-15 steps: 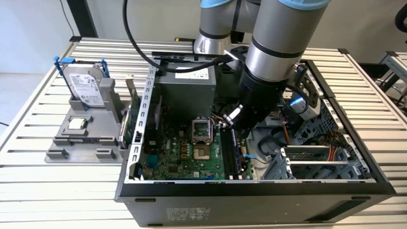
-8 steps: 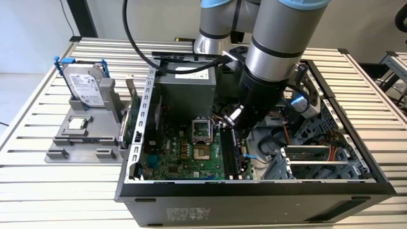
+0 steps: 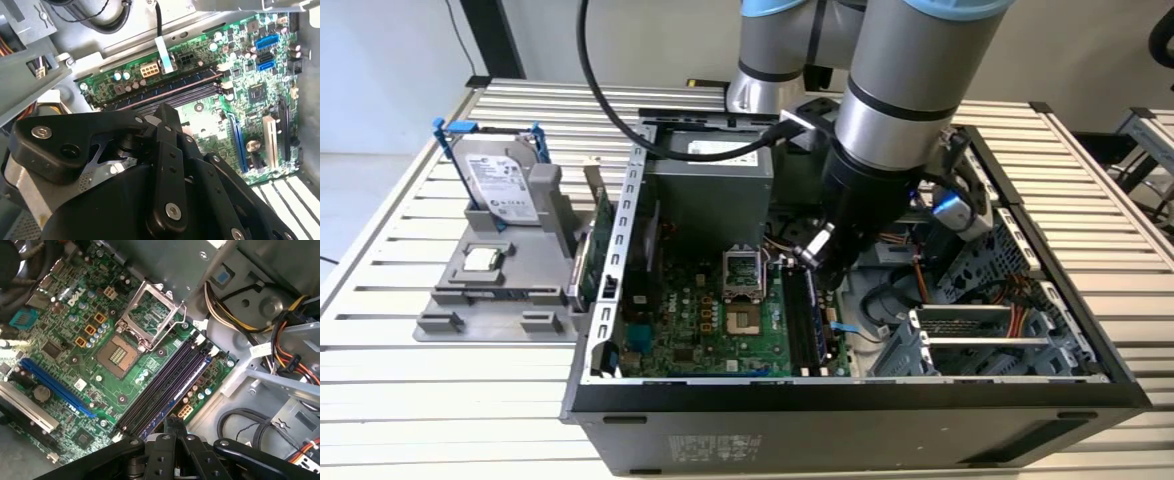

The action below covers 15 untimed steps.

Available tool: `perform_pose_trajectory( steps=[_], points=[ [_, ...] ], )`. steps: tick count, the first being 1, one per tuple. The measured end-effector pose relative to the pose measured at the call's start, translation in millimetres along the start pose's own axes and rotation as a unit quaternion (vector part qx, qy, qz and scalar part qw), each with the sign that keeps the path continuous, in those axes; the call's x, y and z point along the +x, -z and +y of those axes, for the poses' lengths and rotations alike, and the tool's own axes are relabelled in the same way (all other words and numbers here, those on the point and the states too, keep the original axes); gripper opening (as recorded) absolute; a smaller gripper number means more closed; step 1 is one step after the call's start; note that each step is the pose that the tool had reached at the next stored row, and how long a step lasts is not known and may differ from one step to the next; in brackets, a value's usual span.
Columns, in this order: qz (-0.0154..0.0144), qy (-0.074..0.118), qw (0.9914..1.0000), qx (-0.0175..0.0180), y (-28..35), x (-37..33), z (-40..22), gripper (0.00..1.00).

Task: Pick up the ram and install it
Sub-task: 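Press down the ram until it locks into place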

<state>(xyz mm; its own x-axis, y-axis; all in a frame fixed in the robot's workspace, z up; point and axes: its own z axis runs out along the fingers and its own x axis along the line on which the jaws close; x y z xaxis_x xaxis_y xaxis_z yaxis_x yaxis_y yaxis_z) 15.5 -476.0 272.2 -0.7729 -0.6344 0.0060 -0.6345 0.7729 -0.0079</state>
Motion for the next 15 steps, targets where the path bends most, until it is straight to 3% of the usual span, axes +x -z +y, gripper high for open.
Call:
perform_pose_trajectory(
  steps=[3, 6, 11, 15],
  points=[
    [-0.0001, 0.024, 0.99971, 0.0, 0.0, -0.1, 0.1, 0.0],
    [0.0003, 0.047, 0.99887, -0.0003, 0.0, -0.1, 0.2, 0.0],
    [0.0008, 0.083, 0.99656, -0.0008, 0.0, -0.3, 0.3, 0.0],
    [0.0007, 0.111, 0.99381, -0.0006, 0.0, -0.4, 0.3, 0.0]
  ],
)
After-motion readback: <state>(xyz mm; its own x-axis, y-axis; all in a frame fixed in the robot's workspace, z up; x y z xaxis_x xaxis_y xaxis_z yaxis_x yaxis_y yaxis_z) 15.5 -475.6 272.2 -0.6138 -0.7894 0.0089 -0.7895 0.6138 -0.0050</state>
